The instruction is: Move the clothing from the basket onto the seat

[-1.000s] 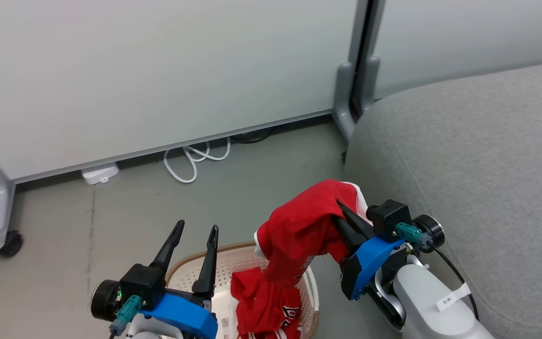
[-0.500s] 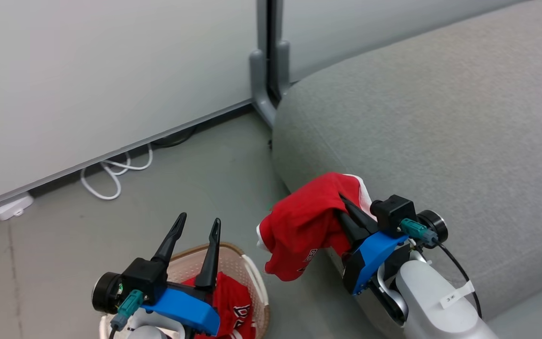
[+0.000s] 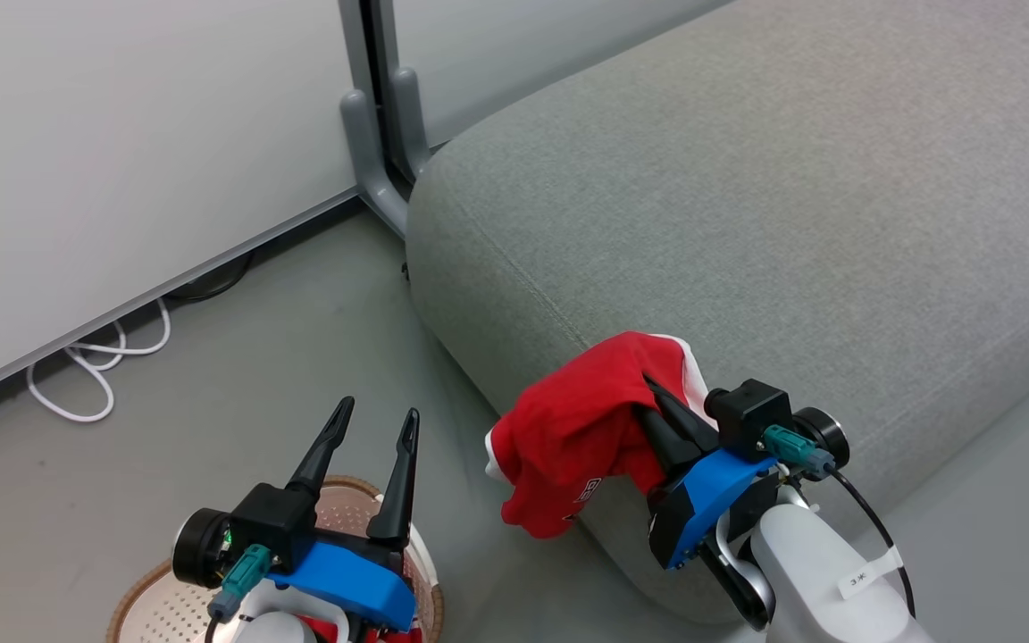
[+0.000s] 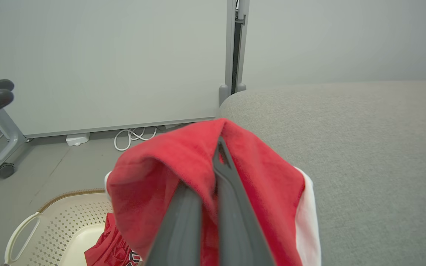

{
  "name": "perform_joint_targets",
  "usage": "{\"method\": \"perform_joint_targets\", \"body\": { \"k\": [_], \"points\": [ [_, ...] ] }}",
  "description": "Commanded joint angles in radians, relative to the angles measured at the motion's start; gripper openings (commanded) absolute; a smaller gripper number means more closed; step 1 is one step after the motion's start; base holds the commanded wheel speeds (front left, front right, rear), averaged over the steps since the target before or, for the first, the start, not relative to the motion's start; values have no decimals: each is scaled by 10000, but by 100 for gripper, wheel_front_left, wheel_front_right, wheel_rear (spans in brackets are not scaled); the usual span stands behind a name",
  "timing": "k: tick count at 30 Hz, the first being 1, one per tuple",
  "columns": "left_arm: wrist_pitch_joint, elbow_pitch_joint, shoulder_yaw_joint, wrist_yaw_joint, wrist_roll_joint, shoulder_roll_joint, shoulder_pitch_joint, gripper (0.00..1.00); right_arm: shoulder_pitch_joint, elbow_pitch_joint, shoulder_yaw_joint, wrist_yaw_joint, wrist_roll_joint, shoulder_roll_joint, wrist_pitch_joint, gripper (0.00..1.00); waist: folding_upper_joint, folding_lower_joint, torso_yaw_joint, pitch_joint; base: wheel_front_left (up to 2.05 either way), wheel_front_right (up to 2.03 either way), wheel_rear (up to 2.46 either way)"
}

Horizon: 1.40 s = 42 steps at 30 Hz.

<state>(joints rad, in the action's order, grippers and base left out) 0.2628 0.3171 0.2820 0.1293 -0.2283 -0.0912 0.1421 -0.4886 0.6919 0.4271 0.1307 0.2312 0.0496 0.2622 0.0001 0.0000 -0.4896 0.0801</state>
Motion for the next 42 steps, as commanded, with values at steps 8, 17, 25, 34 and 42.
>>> {"method": "perform_joint_targets", "body": {
  "k": [8, 17, 25, 34, 42],
  "points": [
    [31, -10, 16, 15, -25, -97, 135, 100, 155, -134, 56, 1, 110, 15, 39, 0, -1, 0, -448, 81, 0, 0, 0],
    [31, -59, 109, 16, 39, -118, 191, 100, 174, -241, -109, 1, 154, 13, 41, 0, -1, 0, -439, 222, 0, 0, 0],
    [31, -214, 109, 16, 120, -292, 307, 100, -555, -253, -442, 1, 567, 16, 41, 0, -1, 0, -454, 677, 0, 0, 0],
    [31, -599, 531, 16, 347, -761, 998, 100, -2885, 510, -1851, 1, 951, 343, -303, 0, -1, 0, -107, 2009, 0, 0, 0],
    [6, -1371, 1027, 15, 533, -1548, 1991, 100, -4698, 753, -3351, -1, 2070, 1970, -223, 0, -1, 0, 667, 3855, 0, 0, 0]
  ]
}}
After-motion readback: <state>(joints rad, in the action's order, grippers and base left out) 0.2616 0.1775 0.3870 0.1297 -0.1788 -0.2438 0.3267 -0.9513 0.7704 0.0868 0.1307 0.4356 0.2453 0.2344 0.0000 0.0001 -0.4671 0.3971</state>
